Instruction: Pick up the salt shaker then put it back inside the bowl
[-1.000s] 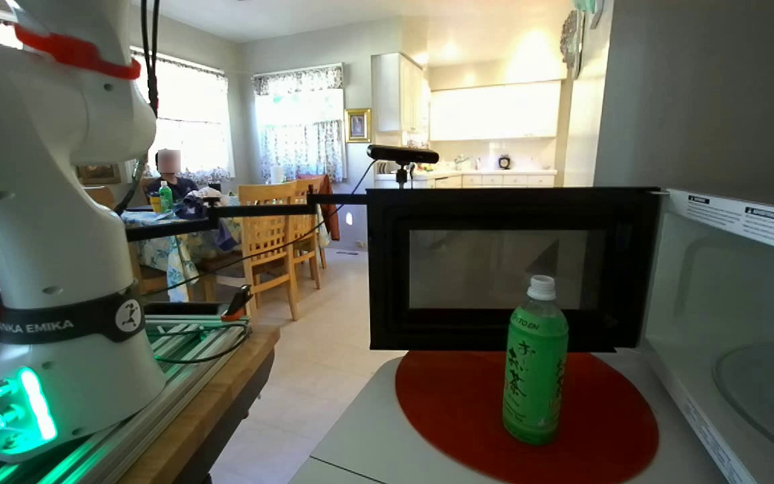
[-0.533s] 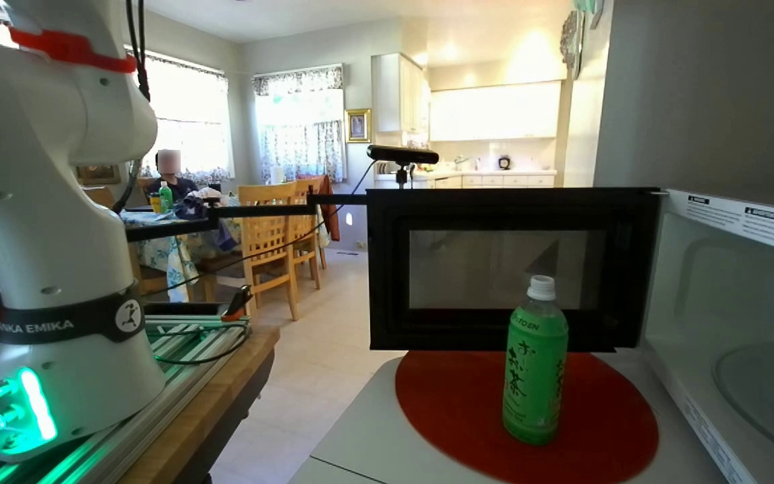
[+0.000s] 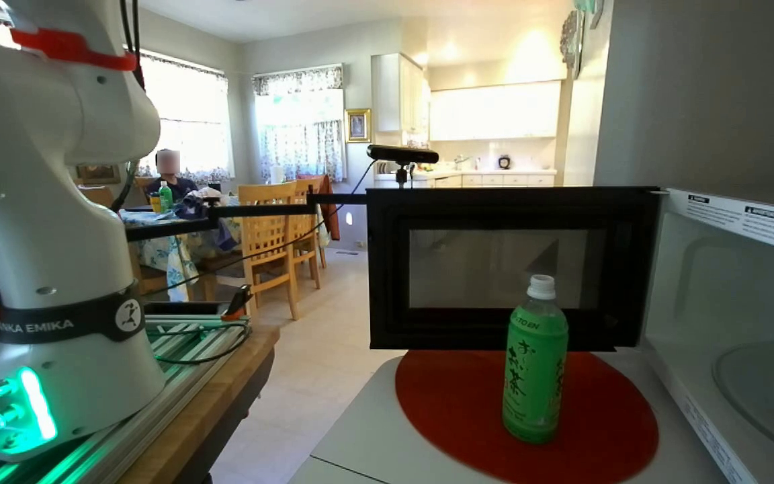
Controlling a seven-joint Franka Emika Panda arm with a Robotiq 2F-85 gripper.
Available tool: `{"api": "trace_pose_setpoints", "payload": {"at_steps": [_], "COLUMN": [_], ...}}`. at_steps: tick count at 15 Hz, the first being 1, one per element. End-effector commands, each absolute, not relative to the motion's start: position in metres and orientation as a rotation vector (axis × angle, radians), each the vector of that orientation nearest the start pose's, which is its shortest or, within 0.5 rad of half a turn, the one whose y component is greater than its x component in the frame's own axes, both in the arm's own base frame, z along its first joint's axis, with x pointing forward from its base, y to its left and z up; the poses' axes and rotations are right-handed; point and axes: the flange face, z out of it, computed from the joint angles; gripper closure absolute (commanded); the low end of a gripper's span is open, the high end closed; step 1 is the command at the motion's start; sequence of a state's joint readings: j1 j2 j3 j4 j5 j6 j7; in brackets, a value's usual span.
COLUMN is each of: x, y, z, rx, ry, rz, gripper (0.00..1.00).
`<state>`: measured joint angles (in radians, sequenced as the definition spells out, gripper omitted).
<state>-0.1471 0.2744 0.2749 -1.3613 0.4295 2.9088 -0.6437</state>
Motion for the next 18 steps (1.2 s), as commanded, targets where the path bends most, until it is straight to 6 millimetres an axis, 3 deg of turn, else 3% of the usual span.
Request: {"api": "trace_pose_setpoints", "payload": {"at_steps": [1, 6, 10, 18], "x": [0.676, 0.666, 0.663, 0.677], "y": [0.018, 0.004, -0.002, 0.007], "z": [0.731, 0.737, 0.728, 0.707], "rx": [-2.352, -2.316, -2.294, -2.291], "ry": [-0.451, -0.357, -0.329, -0.383], "rz": [-1.992, -2.231, -2.366, -2.452], "gripper": [0.62, 0.62, 0.62, 0.62]}}
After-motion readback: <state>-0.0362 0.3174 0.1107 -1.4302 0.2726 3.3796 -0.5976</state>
